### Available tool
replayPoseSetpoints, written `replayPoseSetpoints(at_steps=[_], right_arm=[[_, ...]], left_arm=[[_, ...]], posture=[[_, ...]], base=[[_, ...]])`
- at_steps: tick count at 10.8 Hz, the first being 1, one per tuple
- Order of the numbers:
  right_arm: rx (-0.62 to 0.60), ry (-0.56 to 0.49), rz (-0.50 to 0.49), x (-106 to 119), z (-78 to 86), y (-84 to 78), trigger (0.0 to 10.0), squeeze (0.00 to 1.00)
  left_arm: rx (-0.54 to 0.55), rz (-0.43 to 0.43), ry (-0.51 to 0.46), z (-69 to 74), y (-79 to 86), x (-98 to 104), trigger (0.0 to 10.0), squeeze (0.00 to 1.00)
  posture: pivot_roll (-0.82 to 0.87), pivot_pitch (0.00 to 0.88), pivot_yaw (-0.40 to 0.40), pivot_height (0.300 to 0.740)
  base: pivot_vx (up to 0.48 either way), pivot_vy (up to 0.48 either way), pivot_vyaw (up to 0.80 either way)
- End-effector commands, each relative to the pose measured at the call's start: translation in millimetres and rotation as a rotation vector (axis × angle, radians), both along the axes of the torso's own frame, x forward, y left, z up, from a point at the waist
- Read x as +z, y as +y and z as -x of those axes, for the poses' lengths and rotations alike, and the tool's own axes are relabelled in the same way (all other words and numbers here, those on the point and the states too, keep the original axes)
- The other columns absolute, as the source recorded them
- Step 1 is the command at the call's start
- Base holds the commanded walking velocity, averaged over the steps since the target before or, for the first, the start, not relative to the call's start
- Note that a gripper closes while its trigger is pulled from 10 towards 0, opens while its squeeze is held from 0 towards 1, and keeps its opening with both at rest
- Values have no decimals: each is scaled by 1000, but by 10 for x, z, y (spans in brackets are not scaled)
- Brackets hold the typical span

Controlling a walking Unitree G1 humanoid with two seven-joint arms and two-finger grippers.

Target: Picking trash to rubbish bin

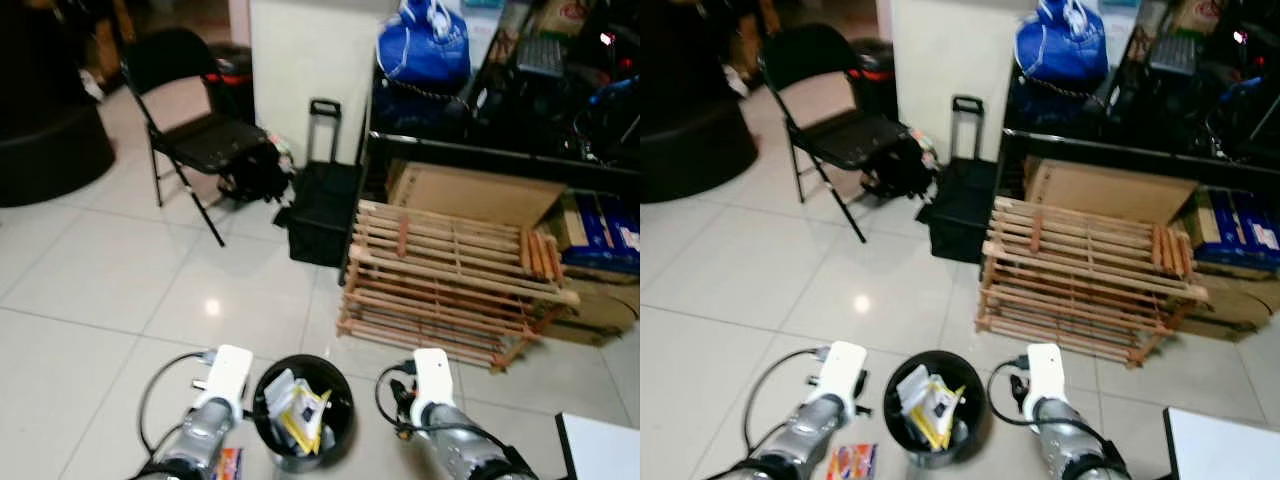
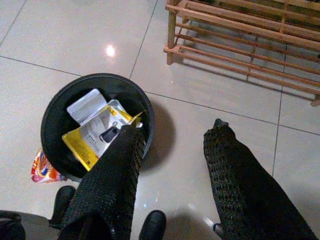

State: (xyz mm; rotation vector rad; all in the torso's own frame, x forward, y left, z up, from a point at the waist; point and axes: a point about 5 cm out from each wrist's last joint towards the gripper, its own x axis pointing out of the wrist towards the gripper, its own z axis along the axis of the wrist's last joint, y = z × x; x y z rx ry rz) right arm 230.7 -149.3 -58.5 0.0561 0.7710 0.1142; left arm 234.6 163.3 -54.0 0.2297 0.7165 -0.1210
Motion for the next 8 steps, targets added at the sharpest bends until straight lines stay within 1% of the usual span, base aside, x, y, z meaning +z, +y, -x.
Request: replayPoseSetpoints(at_steps=[1, 2, 5, 8], right_arm=[[-11, -1, 4, 9, -14, -29, 10000, 0], [-10, 7, 2, 2, -6, -28, 10000, 0], [-5, 9, -1, 0, -4, -26, 10000, 0], [-9, 6, 7, -4, 7, -41, 10000, 0]], left_arm=[[-8, 0, 9, 11, -5, -10, 10000, 0], [-8, 1, 11, 14, -4, -12, 10000, 0], [-7, 0, 11, 14, -5, -12, 10000, 0], [-3, -1, 12, 17, 4, -13, 10000, 0]], posture=[[58, 0, -78, 740], [58, 0, -78, 740], [57, 0, -80, 740], [55, 0, -81, 740]], base=[[0, 0, 0], [0, 0, 0], [0, 0, -794], [0, 0, 0]])
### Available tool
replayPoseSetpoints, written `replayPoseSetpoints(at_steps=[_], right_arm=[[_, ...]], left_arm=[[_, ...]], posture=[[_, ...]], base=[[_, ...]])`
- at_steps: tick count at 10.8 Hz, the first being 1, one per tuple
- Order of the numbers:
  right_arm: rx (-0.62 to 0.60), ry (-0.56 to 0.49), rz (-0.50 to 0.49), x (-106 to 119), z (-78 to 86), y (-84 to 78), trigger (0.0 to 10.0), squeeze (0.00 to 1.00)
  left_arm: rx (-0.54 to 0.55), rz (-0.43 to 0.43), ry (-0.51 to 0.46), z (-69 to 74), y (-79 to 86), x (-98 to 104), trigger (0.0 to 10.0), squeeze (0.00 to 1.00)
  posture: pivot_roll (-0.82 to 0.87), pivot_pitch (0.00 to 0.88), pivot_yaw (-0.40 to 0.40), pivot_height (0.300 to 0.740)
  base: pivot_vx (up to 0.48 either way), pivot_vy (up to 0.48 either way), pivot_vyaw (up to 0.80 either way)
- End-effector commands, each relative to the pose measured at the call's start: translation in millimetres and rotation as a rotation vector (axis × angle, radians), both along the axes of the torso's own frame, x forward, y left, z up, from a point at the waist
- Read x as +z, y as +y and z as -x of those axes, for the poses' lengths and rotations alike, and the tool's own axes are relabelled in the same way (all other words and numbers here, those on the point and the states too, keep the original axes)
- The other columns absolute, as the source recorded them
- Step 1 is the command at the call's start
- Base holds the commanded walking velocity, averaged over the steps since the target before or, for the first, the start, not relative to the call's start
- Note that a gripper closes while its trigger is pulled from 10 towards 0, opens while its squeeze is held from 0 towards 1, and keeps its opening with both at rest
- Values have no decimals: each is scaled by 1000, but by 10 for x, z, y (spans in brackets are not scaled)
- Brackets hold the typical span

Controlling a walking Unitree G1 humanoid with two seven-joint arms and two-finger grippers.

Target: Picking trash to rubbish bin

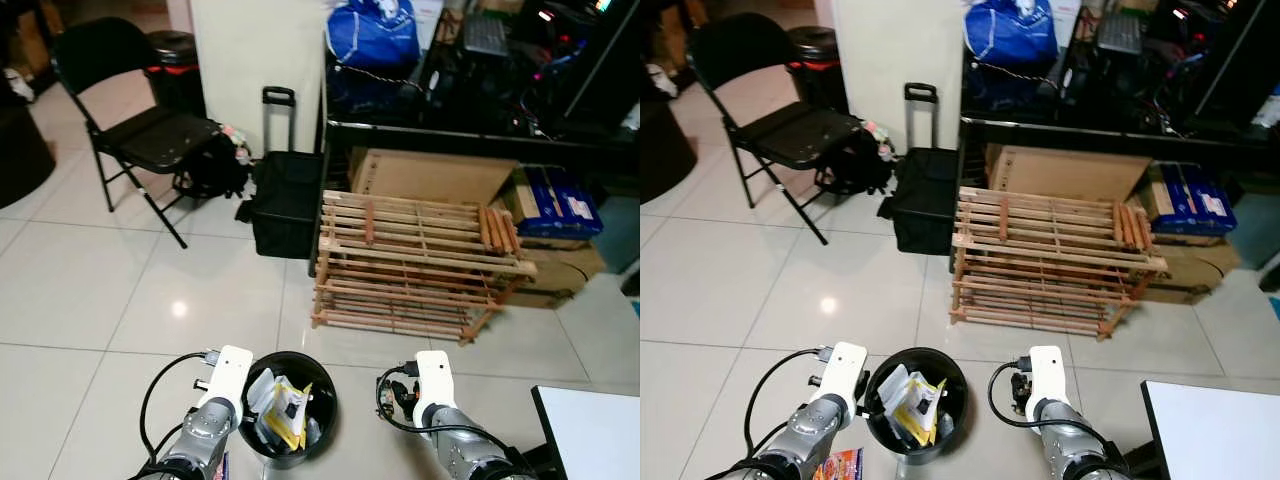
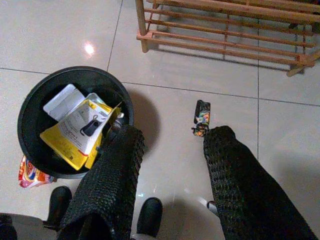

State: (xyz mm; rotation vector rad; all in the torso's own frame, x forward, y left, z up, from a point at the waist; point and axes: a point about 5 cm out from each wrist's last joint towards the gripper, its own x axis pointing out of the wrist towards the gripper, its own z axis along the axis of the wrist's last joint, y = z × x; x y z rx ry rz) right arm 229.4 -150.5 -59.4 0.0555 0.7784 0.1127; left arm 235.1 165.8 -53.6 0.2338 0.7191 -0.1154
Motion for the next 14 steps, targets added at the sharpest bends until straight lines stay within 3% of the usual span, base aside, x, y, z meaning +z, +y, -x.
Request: replayPoseSetpoints(at_steps=[1, 5, 7, 14], right_arm=[[-10, 0, 6, 2, -2, -33, 10000, 0], [-26, 5, -9, 1, -3, -28, 10000, 0], [-23, -3, -1, 9, -13, -32, 10000, 0], [-30, -5, 1, 9, -13, -38, 10000, 0]], left_arm=[[-6, 5, 10, 23, -19, -17, 10000, 0], [-10, 1, 9, 21, -16, -16, 10000, 0], [-9, -2, 9, 18, -15, -14, 10000, 0], [-17, -17, 14, 16, -3, -14, 10000, 0]], posture=[[53, 0, -81, 740], [51, 0, -80, 740], [53, 2, -80, 740], [50, 6, -77, 740]], base=[[0, 0, 0], [0, 0, -523], [0, 0, 0], [266, 0, 0]])
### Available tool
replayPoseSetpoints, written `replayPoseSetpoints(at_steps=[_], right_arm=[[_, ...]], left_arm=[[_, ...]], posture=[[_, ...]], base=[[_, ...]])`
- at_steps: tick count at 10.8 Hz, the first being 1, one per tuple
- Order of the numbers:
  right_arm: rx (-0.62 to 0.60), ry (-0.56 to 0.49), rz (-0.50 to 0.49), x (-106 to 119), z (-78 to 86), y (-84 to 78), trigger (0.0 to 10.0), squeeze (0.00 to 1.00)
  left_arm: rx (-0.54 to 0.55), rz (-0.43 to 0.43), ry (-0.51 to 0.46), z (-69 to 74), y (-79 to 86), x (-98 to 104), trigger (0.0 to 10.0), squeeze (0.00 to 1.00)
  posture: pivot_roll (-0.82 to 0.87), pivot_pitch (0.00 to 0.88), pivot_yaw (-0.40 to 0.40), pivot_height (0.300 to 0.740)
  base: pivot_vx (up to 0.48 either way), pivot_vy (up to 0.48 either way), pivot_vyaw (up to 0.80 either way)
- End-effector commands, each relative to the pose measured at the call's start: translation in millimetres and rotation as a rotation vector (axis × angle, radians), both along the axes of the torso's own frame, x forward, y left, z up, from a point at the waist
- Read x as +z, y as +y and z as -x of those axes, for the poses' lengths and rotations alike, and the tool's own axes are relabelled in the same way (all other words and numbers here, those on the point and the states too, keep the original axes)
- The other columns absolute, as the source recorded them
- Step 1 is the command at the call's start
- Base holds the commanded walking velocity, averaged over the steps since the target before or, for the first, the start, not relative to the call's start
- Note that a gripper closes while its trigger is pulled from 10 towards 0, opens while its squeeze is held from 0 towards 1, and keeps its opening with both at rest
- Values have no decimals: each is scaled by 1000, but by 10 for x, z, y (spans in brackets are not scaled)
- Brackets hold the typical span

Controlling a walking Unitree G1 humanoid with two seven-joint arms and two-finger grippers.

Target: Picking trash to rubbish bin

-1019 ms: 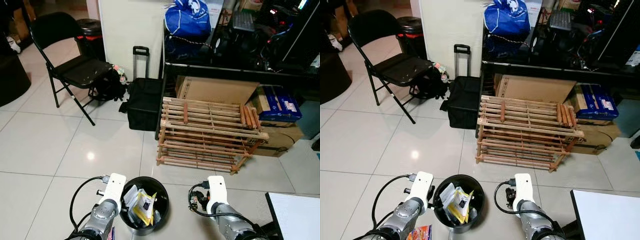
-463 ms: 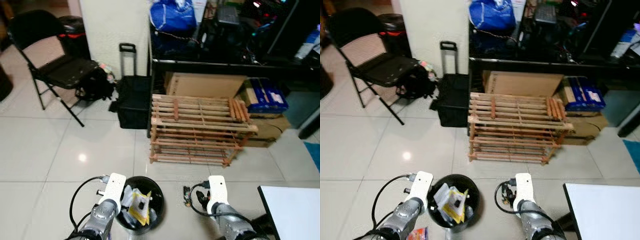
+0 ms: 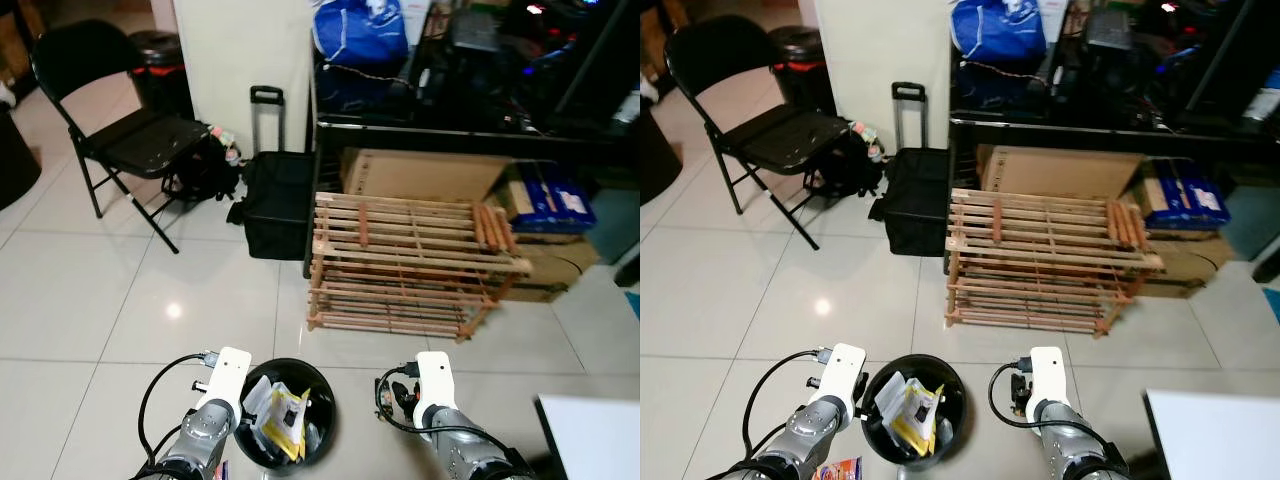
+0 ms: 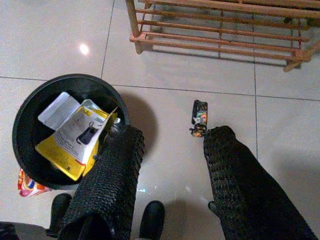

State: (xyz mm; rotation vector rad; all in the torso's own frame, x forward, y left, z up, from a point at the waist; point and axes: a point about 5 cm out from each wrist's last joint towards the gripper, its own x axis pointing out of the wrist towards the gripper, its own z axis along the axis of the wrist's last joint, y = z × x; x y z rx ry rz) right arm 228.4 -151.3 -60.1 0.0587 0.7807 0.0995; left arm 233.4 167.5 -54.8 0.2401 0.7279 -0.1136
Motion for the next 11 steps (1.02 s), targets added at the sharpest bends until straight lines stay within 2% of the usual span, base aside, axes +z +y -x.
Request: replayPoseSetpoints(at_steps=[1, 3, 11], right_arm=[[-17, -7, 0, 16, -23, -33, 10000, 0], [-15, -6, 3, 15, -22, -35, 10000, 0], [0, 1, 13, 2, -3, -33, 10000, 0]], left_arm=[[-17, -10, 6, 0, -20, -3, 10000, 0], [-16, -10, 6, 1, -18, -4, 10000, 0], [-34, -19, 25, 17, -46, -21, 10000, 0]], posture=[[50, 5, -77, 740], [50, 5, -77, 740], [47, 0, -76, 740]], base=[[296, 0, 0], [296, 0, 0], [0, 0, 0]])
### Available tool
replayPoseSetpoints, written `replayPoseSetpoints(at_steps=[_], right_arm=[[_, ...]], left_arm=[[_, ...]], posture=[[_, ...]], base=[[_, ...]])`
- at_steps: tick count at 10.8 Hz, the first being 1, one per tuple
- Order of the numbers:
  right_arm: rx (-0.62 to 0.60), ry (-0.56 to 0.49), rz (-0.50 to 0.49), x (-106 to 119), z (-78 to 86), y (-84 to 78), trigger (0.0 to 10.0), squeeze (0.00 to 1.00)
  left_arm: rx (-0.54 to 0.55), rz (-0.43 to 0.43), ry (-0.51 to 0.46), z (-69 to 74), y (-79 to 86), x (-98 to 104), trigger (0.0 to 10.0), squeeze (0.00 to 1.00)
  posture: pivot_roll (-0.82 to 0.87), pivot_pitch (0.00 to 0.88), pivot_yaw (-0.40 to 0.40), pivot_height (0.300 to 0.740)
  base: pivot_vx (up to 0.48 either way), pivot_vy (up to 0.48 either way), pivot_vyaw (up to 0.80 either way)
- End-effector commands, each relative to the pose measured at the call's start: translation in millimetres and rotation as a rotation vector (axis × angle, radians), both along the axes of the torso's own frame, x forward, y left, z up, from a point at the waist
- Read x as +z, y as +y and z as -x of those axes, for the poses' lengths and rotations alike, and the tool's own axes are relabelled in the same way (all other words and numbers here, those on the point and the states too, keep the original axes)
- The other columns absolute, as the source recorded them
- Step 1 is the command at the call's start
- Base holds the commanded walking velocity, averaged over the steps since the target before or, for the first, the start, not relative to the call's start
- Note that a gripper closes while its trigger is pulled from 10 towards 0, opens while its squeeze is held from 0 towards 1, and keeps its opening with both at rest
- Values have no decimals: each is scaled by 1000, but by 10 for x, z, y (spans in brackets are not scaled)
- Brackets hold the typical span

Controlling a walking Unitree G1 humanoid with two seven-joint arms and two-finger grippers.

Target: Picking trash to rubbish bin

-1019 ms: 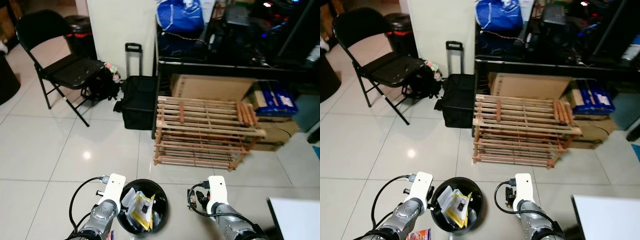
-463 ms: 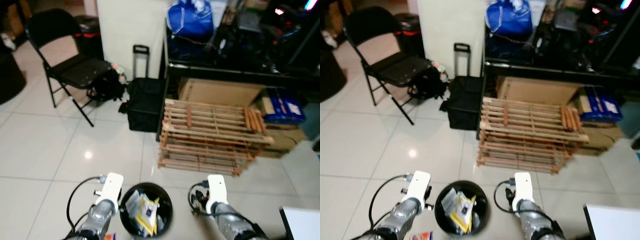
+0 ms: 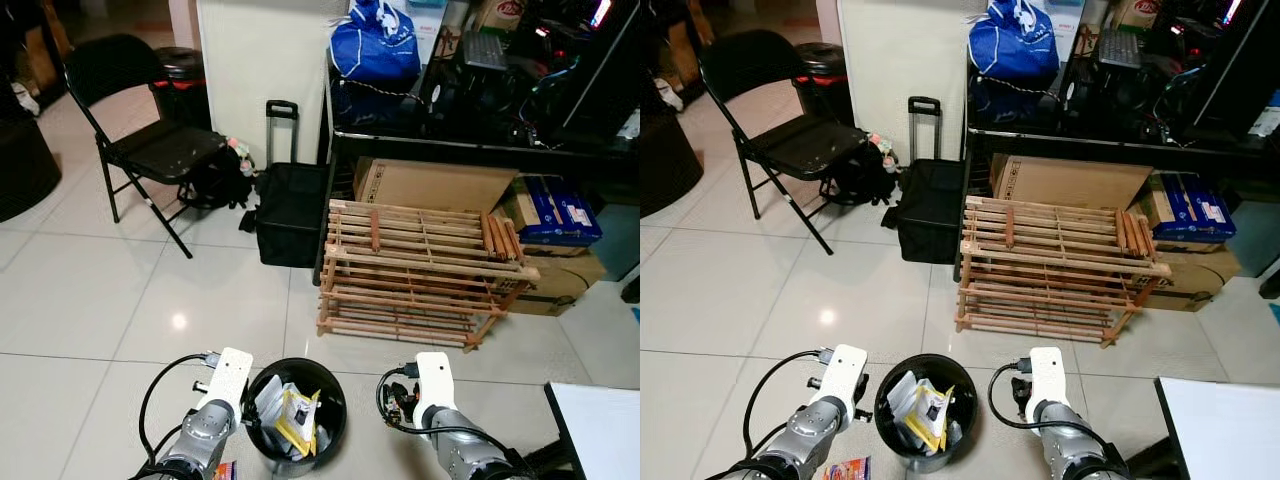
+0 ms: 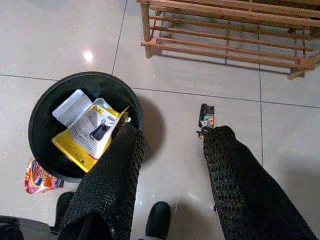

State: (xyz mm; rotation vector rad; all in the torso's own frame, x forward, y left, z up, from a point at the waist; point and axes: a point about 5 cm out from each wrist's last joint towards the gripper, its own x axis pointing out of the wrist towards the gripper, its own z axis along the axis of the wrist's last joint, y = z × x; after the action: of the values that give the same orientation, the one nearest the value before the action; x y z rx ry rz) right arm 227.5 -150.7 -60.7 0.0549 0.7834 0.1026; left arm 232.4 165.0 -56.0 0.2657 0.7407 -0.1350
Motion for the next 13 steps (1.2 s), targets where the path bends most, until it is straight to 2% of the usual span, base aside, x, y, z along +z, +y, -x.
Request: replayPoseSetpoints(at_steps=[1, 2, 5, 7, 10, 12, 13], right_arm=[[-2, -2, 11, 8, -12, -39, 10000, 0], [-2, -2, 12, 9, -13, -41, 10000, 0], [-12, 13, 22, -38, 76, -111, 10000, 0], [-21, 25, 26, -78, 153, -151, 10000, 0], [-39, 39, 31, -136, 284, -225, 10000, 0], [-52, 44, 38, -156, 341, -290, 10000, 0], [-52, 46, 40, -162, 356, -298, 10000, 0]], left_arm=[[-12, 3, 12, 0, -38, -7, 10000, 0], [-23, -2, 13, -23, -61, 4, 10000, 0], [-44, -12, -59, -307, -154, 199, 10000, 0], [-83, -2, -91, -423, -269, 290, 10000, 0], [-213, 36, -97, -474, -604, 351, 10000, 0], [-276, 32, -93, -446, -735, 344, 10000, 0], [-276, 34, -91, -441, -742, 341, 10000, 0]], posture=[[46, 0, -78, 740], [39, 0, -82, 740], [5, 32, -90, 740], [-22, 55, -89, 740], [-86, 100, -90, 740], [-104, 116, -95, 740], [-104, 118, -94, 740]], base=[[0, 0, 0], [0, 0, 0], [0, 0, 0], [0, 0, 0], [0, 0, 0], [0, 0, 0], [0, 0, 0]])
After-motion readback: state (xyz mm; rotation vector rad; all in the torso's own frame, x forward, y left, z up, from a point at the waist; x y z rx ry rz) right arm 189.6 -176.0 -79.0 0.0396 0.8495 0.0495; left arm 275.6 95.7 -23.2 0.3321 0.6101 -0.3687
